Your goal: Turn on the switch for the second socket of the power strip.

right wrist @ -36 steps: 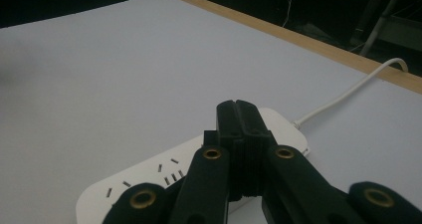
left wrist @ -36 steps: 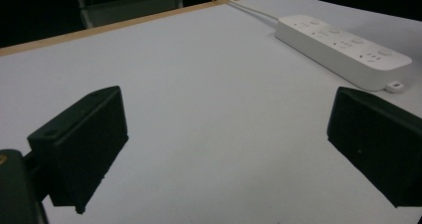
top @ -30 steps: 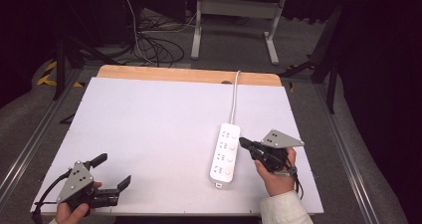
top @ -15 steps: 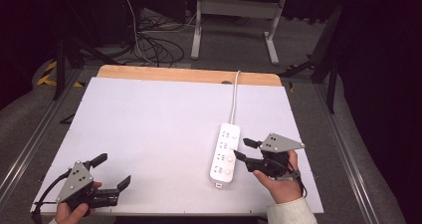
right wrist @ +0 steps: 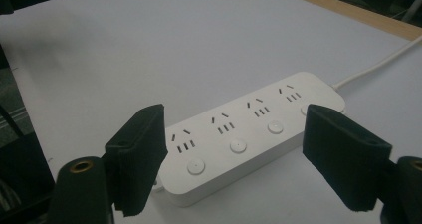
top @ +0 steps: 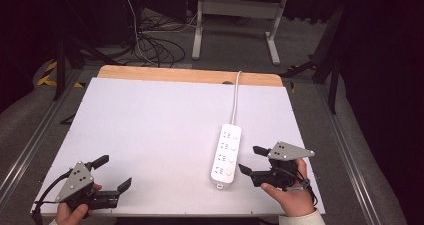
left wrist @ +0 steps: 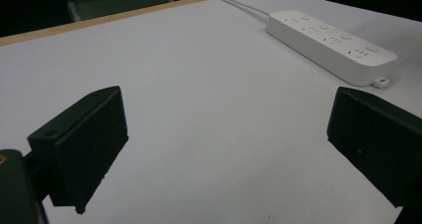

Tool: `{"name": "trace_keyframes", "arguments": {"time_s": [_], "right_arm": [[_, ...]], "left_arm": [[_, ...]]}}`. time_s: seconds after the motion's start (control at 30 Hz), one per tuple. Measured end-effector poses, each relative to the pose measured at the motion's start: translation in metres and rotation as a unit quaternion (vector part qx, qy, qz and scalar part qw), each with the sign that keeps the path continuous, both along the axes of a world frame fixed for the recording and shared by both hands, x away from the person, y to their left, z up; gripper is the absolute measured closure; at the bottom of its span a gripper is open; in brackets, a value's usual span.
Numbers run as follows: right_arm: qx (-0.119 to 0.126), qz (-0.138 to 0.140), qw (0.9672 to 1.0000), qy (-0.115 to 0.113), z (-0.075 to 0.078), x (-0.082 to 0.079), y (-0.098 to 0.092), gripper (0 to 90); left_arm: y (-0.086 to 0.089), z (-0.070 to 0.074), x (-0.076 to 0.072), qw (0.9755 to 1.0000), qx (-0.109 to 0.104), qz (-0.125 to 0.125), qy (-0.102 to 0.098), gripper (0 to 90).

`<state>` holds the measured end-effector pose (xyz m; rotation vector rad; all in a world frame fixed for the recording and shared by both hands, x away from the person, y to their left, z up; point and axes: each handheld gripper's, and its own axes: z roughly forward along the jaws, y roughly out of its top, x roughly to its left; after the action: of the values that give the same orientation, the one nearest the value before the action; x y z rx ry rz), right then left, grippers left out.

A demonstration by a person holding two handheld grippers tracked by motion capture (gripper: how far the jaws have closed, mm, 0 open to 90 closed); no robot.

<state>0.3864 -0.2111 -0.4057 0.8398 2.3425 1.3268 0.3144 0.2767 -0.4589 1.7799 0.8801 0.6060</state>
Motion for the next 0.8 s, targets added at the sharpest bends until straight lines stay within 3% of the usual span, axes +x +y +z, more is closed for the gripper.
{"name": "trace_keyframes", "arguments": {"time_s": [0.43,0.67,0.8], "right_arm": [[0.022,0.016,0.9994,0.02,-0.03,-0.002,-0.024,16.9],[0.002,0.03,0.9995,0.01,-0.048,-0.004,-0.033,13.8],[-0.002,0.031,0.9995,0.009,-0.055,-0.007,-0.034,13.6]], "left_arm": [[0.0,0.0,0.0,1.0,-0.002,-0.004,0.0,3.1],[0.001,0.001,0.0,1.0,-0.001,-0.009,-0.002,3.0],[0.002,0.001,-0.001,0.9998,-0.011,-0.016,-0.001,2.5]]}}
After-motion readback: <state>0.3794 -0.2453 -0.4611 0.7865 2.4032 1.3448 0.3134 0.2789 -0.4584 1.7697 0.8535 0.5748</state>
